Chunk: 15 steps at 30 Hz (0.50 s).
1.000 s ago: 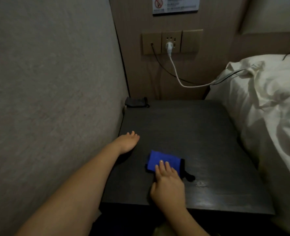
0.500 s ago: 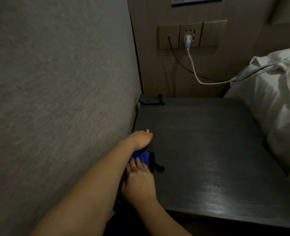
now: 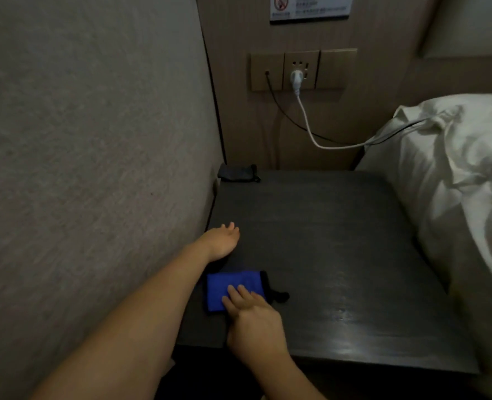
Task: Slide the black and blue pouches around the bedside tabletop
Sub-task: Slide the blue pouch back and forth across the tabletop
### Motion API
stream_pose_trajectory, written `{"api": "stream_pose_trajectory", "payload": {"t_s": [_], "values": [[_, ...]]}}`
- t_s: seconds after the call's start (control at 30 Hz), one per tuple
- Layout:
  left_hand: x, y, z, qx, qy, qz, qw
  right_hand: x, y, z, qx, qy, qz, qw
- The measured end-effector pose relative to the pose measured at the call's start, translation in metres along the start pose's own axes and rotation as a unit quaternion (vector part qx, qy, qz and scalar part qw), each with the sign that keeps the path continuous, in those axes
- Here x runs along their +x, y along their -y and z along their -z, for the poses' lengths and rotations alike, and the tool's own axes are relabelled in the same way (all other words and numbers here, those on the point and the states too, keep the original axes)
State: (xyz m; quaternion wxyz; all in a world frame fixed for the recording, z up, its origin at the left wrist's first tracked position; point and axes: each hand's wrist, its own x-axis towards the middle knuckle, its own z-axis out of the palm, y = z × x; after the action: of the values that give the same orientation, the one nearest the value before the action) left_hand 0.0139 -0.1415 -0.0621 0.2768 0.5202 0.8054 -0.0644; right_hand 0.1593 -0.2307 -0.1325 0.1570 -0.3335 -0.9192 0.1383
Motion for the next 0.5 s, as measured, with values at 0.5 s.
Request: {"api": "stream_pose_trajectory", "payload": {"t_s": [0.5], "values": [[-0.011,-0.005,-0.032,0.063,-0.072,-0.036,0.995,-0.106,-0.182,0.111,-0.166,-0.057,-0.278,0.944]]}}
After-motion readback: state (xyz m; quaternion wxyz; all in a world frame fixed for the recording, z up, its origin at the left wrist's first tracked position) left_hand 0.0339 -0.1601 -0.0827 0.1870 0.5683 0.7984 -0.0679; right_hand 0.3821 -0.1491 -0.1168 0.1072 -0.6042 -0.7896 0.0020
